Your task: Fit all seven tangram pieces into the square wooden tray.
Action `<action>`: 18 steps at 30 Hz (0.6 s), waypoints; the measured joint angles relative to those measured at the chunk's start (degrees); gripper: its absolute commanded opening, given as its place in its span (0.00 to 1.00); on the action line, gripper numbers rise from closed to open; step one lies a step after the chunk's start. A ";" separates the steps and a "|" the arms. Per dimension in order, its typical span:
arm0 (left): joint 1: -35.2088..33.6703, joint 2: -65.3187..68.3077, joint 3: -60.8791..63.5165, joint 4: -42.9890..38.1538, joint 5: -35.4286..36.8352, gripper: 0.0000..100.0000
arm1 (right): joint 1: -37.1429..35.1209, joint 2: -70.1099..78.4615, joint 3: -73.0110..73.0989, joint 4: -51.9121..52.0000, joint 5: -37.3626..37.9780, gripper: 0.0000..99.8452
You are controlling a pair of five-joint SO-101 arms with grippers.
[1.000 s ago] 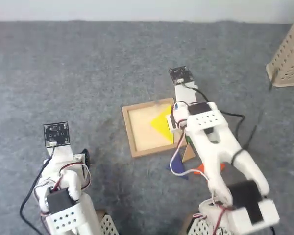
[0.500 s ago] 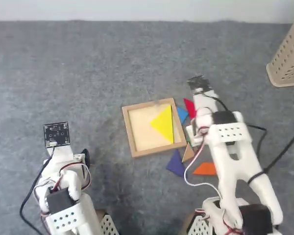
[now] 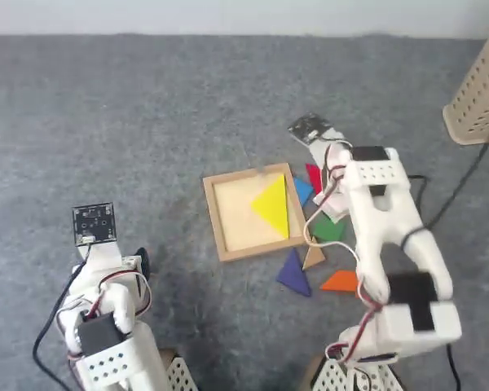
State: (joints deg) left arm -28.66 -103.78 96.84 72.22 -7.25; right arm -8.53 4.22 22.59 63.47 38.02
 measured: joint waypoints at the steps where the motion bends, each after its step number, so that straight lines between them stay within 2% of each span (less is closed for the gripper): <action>1: 0.00 0.00 0.00 0.00 0.00 0.23 | 0.09 0.97 -0.44 0.00 1.32 0.34; 6: 0.00 0.00 0.00 0.00 0.00 0.23 | -2.11 3.34 -0.62 -3.96 5.63 0.34; 18: 0.00 0.00 0.00 0.00 0.00 0.23 | -5.01 12.31 -2.90 -9.32 6.42 0.34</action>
State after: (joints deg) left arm -28.66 -103.78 96.84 72.22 -7.25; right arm -13.54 16.53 19.69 54.15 44.44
